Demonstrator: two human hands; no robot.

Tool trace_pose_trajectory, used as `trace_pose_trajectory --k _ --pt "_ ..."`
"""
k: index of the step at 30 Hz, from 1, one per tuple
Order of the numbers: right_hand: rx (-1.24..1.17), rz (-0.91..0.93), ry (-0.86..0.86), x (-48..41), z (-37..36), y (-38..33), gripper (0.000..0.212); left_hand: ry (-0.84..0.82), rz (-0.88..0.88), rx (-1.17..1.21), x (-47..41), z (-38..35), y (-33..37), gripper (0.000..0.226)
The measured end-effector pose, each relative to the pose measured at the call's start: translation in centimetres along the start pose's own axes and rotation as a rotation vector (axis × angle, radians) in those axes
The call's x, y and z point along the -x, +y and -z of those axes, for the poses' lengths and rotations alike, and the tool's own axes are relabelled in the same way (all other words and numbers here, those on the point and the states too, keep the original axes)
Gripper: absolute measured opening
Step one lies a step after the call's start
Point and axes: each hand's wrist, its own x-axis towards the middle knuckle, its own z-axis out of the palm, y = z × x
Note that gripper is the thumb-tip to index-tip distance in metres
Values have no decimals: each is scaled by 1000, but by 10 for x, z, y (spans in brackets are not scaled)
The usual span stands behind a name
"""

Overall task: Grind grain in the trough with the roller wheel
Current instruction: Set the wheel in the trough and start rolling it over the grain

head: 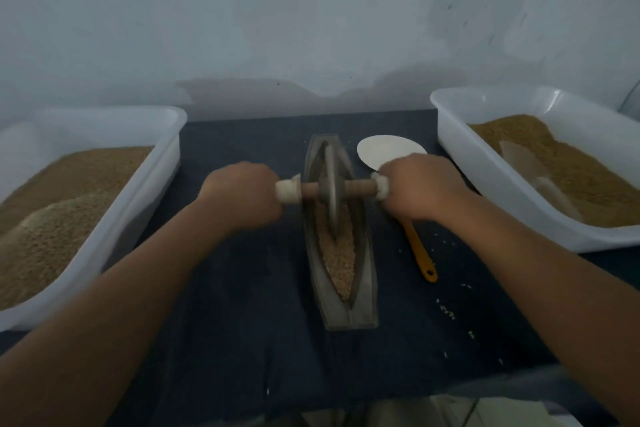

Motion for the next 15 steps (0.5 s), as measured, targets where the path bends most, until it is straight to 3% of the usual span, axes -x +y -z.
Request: trace_pose_trajectory --k 2,7,13,15 --pt "34 -25 179 -23 0 -2 35 46 57 9 -26 4 -1 18" --pt "47 -44 123 -24 7 -4 33 70 61 16 -20 1 4 21" --pt "-23 66 -363 40 25 -1 16 14 -86 29 59 -14 -4 21" --pt "-19 62 -348 39 26 -2 18 1 -74 42 60 -18 -5 20"
